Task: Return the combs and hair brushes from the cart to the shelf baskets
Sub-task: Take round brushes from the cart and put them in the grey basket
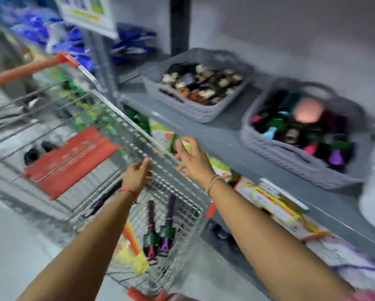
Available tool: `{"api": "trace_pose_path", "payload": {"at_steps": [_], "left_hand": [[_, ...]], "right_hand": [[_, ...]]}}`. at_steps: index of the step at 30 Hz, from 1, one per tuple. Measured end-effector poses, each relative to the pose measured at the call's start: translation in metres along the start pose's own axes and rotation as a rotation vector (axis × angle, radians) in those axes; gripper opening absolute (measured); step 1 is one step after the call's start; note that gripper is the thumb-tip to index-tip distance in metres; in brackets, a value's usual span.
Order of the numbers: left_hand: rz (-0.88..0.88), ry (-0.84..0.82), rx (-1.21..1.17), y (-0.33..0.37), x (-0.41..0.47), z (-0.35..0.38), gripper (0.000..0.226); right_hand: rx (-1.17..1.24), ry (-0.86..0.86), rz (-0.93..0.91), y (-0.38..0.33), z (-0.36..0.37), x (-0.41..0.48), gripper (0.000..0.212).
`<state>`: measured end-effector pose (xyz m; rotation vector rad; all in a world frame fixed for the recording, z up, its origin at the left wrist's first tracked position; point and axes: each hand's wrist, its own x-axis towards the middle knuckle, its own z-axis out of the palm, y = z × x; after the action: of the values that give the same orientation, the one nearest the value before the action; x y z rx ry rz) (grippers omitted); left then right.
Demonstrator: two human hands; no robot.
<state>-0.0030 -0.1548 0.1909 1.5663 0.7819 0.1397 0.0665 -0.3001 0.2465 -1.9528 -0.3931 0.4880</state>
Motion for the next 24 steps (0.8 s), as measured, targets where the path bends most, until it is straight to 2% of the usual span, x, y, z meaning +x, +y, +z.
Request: {"api": "trace_pose_path", "payload": {"at_steps": [3,6,8,10,12,13,15,17,20,22,24], "left_hand": [[-0.265,-0.010,0.153,-0.058,0.019,-0.056,0.027],[-0.426,0.010,0.298,-0.110,0.041,-0.089,0.038],[-0.498,0.070,0.326,-0.145,0.057,-0.101,0.056],[-0.577,0.045,0.338,-0.193,0.081,-0.099,0.075],[-0.650,-0.001,0.308,-0.210,0.091,-0.087,0.078],[-0.673,-0.004,0.300,-0.207,0.092,-0.079,0.066],[-0.684,-0.047,0.383,-0.210,0.096,-0.062,0.042],[-0.711,-0.164,0.506,-0.223,0.103,-0.041,0.048],[-0.706,-0.297,0.584,-0.237,0.095,-0.008,0.056],[-0.650,-0.244,0.633,-0.245,0.088,0.006,0.054],[-0.616,-0.149,0.608,-0.249,0.080,0.009,0.048]], "right_hand": [[-0.073,-0.225,0.282,0.035,0.064,0.026,0.060],[-0.181,-0.340,0.505,0.070,0.096,0.041,0.062],[-0.214,-0.376,0.568,0.091,0.111,0.050,0.051],[-0.297,-0.397,0.592,0.114,0.126,0.064,0.027],[-0.385,-0.379,0.602,0.142,0.141,0.079,0.024],[-0.434,-0.376,0.616,0.162,0.150,0.085,0.027],[-0.565,-0.362,0.670,0.190,0.163,0.090,0.051],[-0.636,-0.300,0.770,0.212,0.176,0.088,0.071],[-0.587,-0.177,0.878,0.229,0.185,0.079,0.072],[-0.517,-0.106,0.935,0.239,0.189,0.076,0.072],[-0.535,-0.096,0.888,0.243,0.192,0.071,0.067]]}}
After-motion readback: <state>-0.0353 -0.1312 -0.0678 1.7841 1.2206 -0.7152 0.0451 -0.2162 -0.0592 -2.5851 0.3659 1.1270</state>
